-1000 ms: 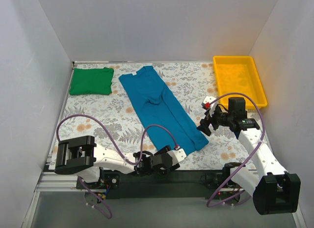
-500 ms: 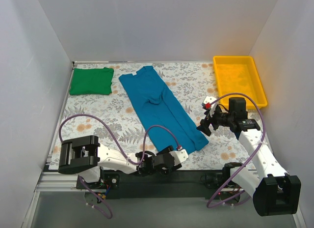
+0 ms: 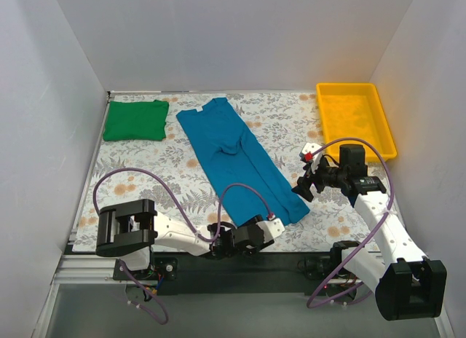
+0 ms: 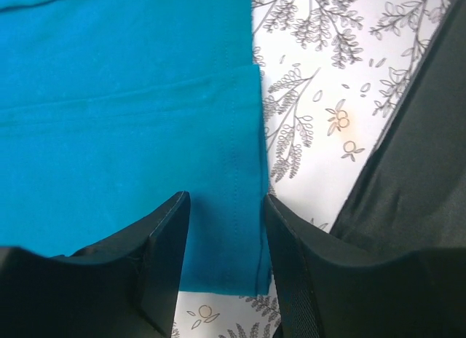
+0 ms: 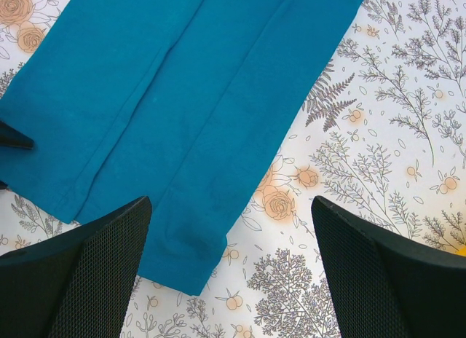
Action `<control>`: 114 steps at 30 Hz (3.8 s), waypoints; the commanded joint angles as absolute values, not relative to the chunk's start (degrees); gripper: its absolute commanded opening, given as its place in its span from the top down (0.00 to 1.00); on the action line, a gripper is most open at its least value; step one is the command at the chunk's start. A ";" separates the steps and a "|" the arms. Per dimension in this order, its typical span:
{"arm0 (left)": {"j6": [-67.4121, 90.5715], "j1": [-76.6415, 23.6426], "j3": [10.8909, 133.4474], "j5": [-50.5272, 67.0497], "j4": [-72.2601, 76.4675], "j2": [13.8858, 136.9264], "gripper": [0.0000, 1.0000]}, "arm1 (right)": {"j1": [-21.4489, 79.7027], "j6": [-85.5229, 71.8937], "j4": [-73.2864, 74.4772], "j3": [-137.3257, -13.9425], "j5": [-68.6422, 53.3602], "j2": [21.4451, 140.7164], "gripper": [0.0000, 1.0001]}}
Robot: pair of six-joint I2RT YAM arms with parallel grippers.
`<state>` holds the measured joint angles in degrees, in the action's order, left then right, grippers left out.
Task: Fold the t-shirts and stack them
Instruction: Fold the tshirt
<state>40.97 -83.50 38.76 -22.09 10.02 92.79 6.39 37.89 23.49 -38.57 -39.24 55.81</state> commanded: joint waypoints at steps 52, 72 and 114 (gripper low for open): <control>42.45 -77.61 33.05 -11.43 9.40 80.68 1.00 | 12.04 95.45 52.83 -36.22 -41.23 64.95 0.19; 42.28 -77.61 33.40 -11.16 9.40 81.65 1.00 | 18.81 92.64 39.29 -27.95 -30.68 68.03 0.48; 41.48 -77.52 31.47 -9.67 10.63 78.14 1.00 | 19.16 84.20 45.88 -39.81 -34.71 66.97 0.99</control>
